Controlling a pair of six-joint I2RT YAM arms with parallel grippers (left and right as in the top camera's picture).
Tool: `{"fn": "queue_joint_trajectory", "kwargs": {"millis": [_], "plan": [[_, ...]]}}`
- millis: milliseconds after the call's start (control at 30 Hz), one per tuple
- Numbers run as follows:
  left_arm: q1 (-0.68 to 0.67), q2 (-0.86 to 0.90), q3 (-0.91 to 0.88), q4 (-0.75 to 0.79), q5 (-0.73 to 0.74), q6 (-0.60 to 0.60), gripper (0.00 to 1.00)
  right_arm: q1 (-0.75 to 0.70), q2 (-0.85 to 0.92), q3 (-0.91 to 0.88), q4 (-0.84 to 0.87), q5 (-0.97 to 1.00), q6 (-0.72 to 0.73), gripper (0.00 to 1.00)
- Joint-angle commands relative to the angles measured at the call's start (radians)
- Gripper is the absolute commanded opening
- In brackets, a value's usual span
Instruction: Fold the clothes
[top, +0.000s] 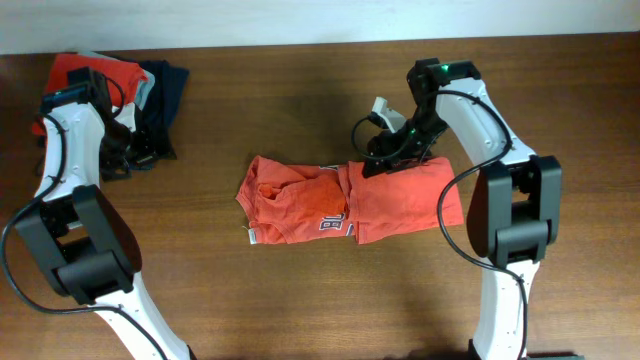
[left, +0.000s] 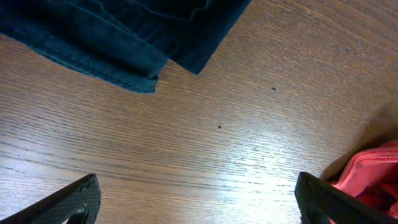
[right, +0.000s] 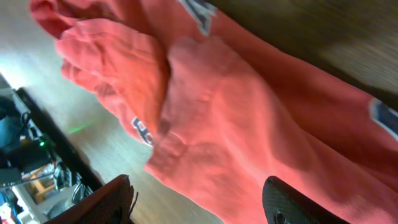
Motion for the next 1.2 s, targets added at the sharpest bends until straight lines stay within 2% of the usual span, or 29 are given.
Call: {"fn": "queue_joint_trajectory", "kwargs": {"millis": [0, 133, 367, 500, 567, 600, 667, 800, 1000, 1167], "plan": [[0.001, -0.039, 0.017, 0.002, 0.0, -0.01, 0.99, 0.039, -0.028, 0.025, 0.003, -0.051, -0.06, 0.72], [0.001, -0.039, 0.017, 0.002, 0.0, -0.01, 0.99, 0.047, -0.028, 0.024, 0.008, -0.043, -0.059, 0.71], [0.001, -0.039, 0.017, 0.002, 0.0, -0.01, 0.99, 0.025, -0.028, 0.023, 0.03, -0.002, -0.059, 0.59], [0.001, -0.039, 0.017, 0.002, 0.0, -0.01, 0.99, -0.001, -0.028, 0.021, 0.029, 0.019, -0.059, 0.45], [0.001, -0.039, 0.017, 0.002, 0.0, -0.01, 0.99, -0.008, -0.028, 0.017, 0.026, 0.022, -0.059, 0.35], [0.001, -0.039, 0.017, 0.002, 0.0, -0.01, 0.99, -0.013, -0.028, 0.014, 0.024, 0.023, -0.059, 0.27], [0.001, -0.039, 0.017, 0.002, 0.0, -0.01, 0.99, -0.018, -0.028, 0.01, 0.013, 0.021, -0.059, 0.2], [0.001, -0.039, 0.017, 0.002, 0.0, -0.01, 0.99, -0.019, -0.028, 0.005, 0.01, 0.016, -0.059, 0.25], [0.001, -0.039, 0.017, 0.002, 0.0, -0.01, 0.99, -0.005, -0.028, 0.004, 0.008, 0.007, -0.055, 0.25], [0.001, -0.039, 0.017, 0.002, 0.0, -0.01, 0.99, -0.008, -0.028, -0.004, 0.01, 0.101, -0.055, 0.25]]}}
